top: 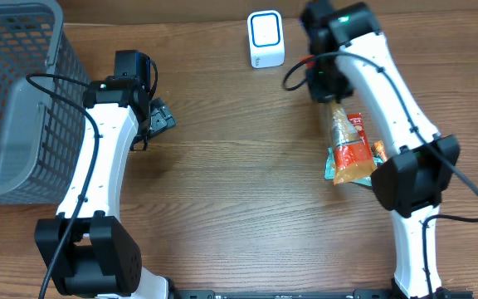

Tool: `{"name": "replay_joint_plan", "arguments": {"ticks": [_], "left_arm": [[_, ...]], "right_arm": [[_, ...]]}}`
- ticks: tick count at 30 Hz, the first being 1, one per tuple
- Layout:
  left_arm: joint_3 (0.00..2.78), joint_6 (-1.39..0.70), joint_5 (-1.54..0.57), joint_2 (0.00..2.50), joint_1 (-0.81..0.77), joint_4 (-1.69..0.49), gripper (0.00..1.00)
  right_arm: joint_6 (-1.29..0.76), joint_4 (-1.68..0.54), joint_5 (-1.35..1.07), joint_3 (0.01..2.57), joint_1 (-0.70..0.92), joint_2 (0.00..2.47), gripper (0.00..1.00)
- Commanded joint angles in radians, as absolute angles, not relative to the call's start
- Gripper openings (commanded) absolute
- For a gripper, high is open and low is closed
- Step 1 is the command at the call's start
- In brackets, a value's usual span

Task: Scan the item barcode
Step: 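Carry the spaghetti package right and lower it onto the table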

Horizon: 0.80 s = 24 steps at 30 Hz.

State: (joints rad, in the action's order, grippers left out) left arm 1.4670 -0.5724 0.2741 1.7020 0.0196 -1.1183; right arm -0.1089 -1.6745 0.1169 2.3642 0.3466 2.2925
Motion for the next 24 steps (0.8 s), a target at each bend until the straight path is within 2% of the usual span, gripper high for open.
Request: {"name": "replay_joint_plan", "arguments": {"ticks": [1, 7, 11, 13, 15, 17, 21, 23, 24], "left_arm": [[1.481, -0.561, 0.288, 1.683, 0.012, -1.118, 1.00], [1.481, -0.561, 0.288, 1.683, 0.012, -1.118, 1.00], [1.481, -0.561, 0.288, 1.683, 0.012, -1.118, 1.00], [1.481, -0.561, 0.288, 1.683, 0.012, -1.118, 1.00], [1.481, -0.561, 0.288, 1.683, 0.012, -1.118, 1.00], [1.481, -0.561, 0.288, 1.683, 0.012, -1.118, 1.00], [1.481, -0.561, 0.288, 1.683, 0.012, -1.118, 1.00], [1.481, -0.561, 0.288, 1.683, 0.012, -1.118, 1.00], [1.481, -0.561, 0.288, 1.683, 0.012, -1.118, 1.00]], "right_arm": [[-0.137, -1.662, 0.001, 2.284, 0.322, 2.226, 0.04], [-0.157, -1.629, -0.002, 2.172, 0.298, 2.226, 0.20], [-0.157, -1.628, -0.002, 2.165, 0.303, 2.225, 0.38], [-0.157, -1.629, -0.002, 2.165, 0.303, 2.225, 0.49], [-0.157, -1.630, -0.002, 2.165, 0.303, 2.225, 0.73], [-0.157, -1.630, -0.002, 2.165, 0.303, 2.225, 0.82], [-0.157, -1.628, -0.002, 2.165, 0.302, 2.225, 0.91], [-0.157, -1.627, -0.002, 2.165, 0.302, 2.225, 1.00], [-0.157, -1.625, -0.002, 2.165, 0.302, 2.225, 1.00]]}}
